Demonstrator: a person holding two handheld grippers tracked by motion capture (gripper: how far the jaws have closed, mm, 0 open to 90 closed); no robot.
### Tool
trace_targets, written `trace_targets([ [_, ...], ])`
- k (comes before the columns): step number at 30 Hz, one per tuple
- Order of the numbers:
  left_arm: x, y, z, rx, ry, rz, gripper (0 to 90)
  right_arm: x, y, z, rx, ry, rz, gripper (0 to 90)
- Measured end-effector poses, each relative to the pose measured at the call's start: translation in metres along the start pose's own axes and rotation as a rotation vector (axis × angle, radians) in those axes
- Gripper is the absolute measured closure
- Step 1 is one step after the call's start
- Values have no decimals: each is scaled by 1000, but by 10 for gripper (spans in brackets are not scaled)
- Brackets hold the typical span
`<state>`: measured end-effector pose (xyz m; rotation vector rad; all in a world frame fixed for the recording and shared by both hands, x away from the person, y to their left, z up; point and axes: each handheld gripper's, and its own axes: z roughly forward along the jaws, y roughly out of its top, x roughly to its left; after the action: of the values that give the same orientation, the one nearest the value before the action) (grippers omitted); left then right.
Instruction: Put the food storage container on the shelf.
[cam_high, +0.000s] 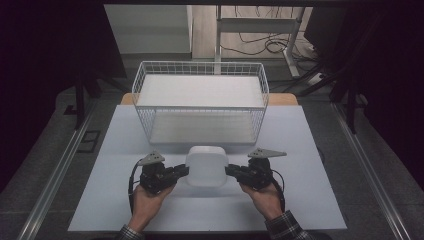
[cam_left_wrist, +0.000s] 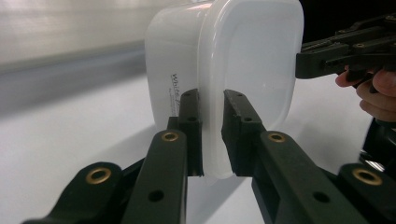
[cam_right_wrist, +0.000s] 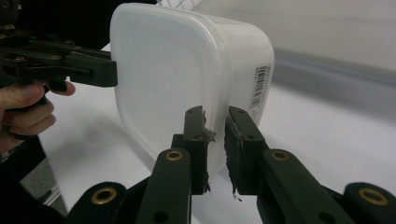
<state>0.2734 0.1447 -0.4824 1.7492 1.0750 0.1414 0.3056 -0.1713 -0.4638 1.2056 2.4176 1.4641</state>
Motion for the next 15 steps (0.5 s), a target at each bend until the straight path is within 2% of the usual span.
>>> trace_targets([
  [6, 9, 16, 7, -18, 15, 8, 791, -8, 17, 9, -10, -19, -2, 774],
  [11, 22, 29, 21, -35, 15, -10, 792, -24, 33, 20, -28, -42, 6, 770],
  [15, 28, 35, 27, -41, 17, -15, 793, -32, 40, 25, -36, -53, 15, 767],
])
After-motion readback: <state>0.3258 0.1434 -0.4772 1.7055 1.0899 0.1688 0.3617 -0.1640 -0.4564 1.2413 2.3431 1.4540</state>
